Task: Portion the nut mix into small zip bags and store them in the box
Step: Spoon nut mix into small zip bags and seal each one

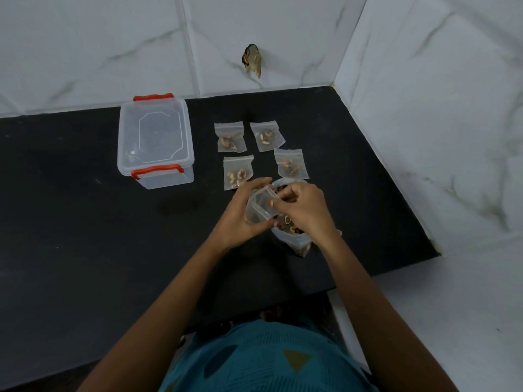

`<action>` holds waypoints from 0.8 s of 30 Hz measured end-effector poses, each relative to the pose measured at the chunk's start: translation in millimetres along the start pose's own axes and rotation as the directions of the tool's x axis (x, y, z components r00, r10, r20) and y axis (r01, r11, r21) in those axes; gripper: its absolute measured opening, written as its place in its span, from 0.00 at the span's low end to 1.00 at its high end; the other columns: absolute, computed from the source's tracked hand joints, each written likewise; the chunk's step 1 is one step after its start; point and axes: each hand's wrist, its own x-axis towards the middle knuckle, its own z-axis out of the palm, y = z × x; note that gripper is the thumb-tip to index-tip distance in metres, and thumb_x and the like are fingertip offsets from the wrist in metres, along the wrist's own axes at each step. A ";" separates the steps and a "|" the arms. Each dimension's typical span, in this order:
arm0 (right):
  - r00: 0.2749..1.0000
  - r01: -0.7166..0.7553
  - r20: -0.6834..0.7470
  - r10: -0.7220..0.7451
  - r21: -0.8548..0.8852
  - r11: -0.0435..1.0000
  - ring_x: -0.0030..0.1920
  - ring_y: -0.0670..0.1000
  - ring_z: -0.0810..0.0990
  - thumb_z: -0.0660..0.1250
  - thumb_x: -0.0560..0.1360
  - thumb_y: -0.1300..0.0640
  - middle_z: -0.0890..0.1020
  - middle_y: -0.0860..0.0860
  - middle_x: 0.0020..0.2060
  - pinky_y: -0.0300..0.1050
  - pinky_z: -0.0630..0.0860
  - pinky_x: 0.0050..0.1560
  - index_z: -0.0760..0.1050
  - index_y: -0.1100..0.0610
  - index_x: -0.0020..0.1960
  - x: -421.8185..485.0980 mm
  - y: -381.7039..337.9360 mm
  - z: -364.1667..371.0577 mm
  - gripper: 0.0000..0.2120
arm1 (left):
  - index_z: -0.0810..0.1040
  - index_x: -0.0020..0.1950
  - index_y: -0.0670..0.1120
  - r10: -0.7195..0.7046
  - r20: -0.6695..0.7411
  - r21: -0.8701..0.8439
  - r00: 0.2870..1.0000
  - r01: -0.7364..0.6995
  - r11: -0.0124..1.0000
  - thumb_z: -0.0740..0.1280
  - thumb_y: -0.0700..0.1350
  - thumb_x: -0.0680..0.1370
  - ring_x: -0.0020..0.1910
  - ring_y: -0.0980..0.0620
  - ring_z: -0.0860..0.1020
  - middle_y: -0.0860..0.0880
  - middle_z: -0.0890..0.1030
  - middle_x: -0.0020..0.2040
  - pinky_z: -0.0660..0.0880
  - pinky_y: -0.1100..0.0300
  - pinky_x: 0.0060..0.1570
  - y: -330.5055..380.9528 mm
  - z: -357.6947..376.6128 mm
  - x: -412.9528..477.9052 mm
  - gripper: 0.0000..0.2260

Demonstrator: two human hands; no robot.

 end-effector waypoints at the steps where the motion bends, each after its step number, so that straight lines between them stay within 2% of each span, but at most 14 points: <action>1: 1.000 0.007 -0.001 -0.007 0.006 1.000 0.29 0.38 0.77 0.69 0.73 0.61 0.79 0.48 0.35 0.27 0.73 0.27 0.77 0.57 0.43 0.0 0.0 -0.4 0.02 | 0.63 0.66 0.57 0.006 -0.005 0.004 1.000 -0.006 1.000 0.71 0.53 0.66 0.63 0.62 0.69 0.53 0.70 0.63 0.65 0.72 0.61 -1.4 1.0 0.5 0.31; 4: 0.999 0.047 0.005 -0.047 -0.004 0.999 0.29 0.37 0.76 0.69 0.72 0.63 0.78 0.46 0.34 0.25 0.71 0.28 0.76 0.58 0.42 -0.8 0.2 -2.2 0.03 | 0.64 0.65 0.56 0.051 -0.045 0.023 0.998 -0.050 0.998 0.71 0.51 0.66 0.61 0.65 0.69 0.58 0.69 0.60 0.65 0.73 0.60 -3.0 3.7 3.1 0.30; 7: 0.998 0.059 0.036 -0.061 0.055 0.997 0.30 0.37 0.78 0.71 0.71 0.60 0.80 0.49 0.36 0.27 0.73 0.30 0.77 0.60 0.44 -2.5 1.5 -5.3 0.04 | 0.68 0.61 0.57 0.069 -0.070 0.006 0.995 -0.069 0.998 0.71 0.51 0.66 0.60 0.63 0.70 0.55 0.70 0.59 0.66 0.72 0.59 -3.5 2.9 5.4 0.25; 10: 0.997 0.025 0.070 -0.033 0.105 0.994 0.39 0.44 0.81 0.70 0.72 0.57 0.82 0.51 0.42 0.34 0.78 0.40 0.78 0.57 0.46 -2.6 8.6 -10.4 0.05 | 0.71 0.58 0.56 0.066 -0.073 -0.027 0.995 -0.068 0.997 0.71 0.50 0.68 0.61 0.57 0.71 0.50 0.73 0.59 0.68 0.69 0.60 -5.1 2.4 5.6 0.20; 12: 0.999 -0.004 0.048 -0.002 0.125 0.992 0.44 0.47 0.81 0.70 0.72 0.56 0.82 0.50 0.43 0.39 0.78 0.47 0.78 0.54 0.45 -1.9 16.5 -16.0 0.03 | 0.71 0.57 0.58 0.037 -0.068 -0.047 0.997 -0.040 0.998 0.70 0.49 0.68 0.64 0.55 0.70 0.51 0.73 0.60 0.69 0.63 0.62 -8.8 2.5 4.1 0.19; 13: 1.000 -0.016 0.025 0.013 0.120 0.993 0.45 0.46 0.81 0.70 0.72 0.56 0.82 0.49 0.43 0.39 0.78 0.47 0.79 0.53 0.44 -1.5 20.7 -19.8 0.02 | 0.72 0.57 0.59 0.004 -0.062 -0.058 0.998 -0.008 0.998 0.70 0.49 0.68 0.65 0.54 0.69 0.52 0.73 0.60 0.69 0.60 0.63 -10.9 2.5 3.0 0.19; 15: 0.999 -0.029 -0.042 0.031 0.057 0.998 0.44 0.42 0.79 0.70 0.72 0.58 0.81 0.47 0.43 0.33 0.75 0.44 0.79 0.54 0.46 -0.4 30.3 -28.5 0.03 | 0.72 0.58 0.56 -0.085 -0.054 -0.085 0.995 0.080 0.993 0.72 0.46 0.69 0.67 0.56 0.68 0.52 0.73 0.61 0.70 0.58 0.63 -13.8 2.5 0.4 0.19; 17: 0.993 -0.050 -0.109 0.044 -0.056 0.997 0.41 0.40 0.77 0.69 0.72 0.60 0.79 0.46 0.41 0.29 0.71 0.39 0.78 0.56 0.48 -0.1 41.8 -37.7 0.04 | 0.71 0.59 0.52 -0.142 -0.044 -0.101 0.989 0.137 0.986 0.72 0.40 0.71 0.61 0.64 0.70 0.55 0.73 0.58 0.74 0.64 0.57 -16.1 3.3 -2.0 0.20; 19: 0.985 -0.075 -0.166 0.051 -0.144 0.987 0.38 0.39 0.75 0.69 0.72 0.61 0.78 0.46 0.40 0.28 0.69 0.35 0.78 0.58 0.48 -1.3 54.7 -45.9 0.05 | 0.69 0.61 0.53 -0.165 -0.025 -0.085 0.986 0.162 0.983 0.71 0.38 0.71 0.57 0.68 0.71 0.60 0.71 0.57 0.74 0.69 0.51 -18.6 7.6 -3.6 0.23; 22: 0.977 -0.115 -0.203 0.068 -0.229 0.967 0.38 0.40 0.74 0.71 0.71 0.61 0.78 0.49 0.43 0.29 0.67 0.36 0.77 0.57 0.48 -2.9 72.2 -51.2 0.07 | 0.64 0.65 0.57 -0.227 -0.003 -0.100 0.974 0.225 0.969 0.71 0.38 0.71 0.58 0.65 0.71 0.61 0.70 0.57 0.74 0.71 0.52 -25.2 14.3 -7.6 0.28; 24: 0.977 -0.152 -0.189 0.099 -0.287 0.946 0.41 0.42 0.74 0.72 0.70 0.59 0.76 0.50 0.46 0.30 0.68 0.39 0.76 0.58 0.51 -3.7 79.8 -51.1 0.10 | 0.67 0.63 0.56 -0.217 -0.011 -0.052 0.976 0.216 0.975 0.72 0.39 0.71 0.60 0.60 0.71 0.58 0.71 0.58 0.75 0.64 0.55 -30.3 18.2 -9.2 0.25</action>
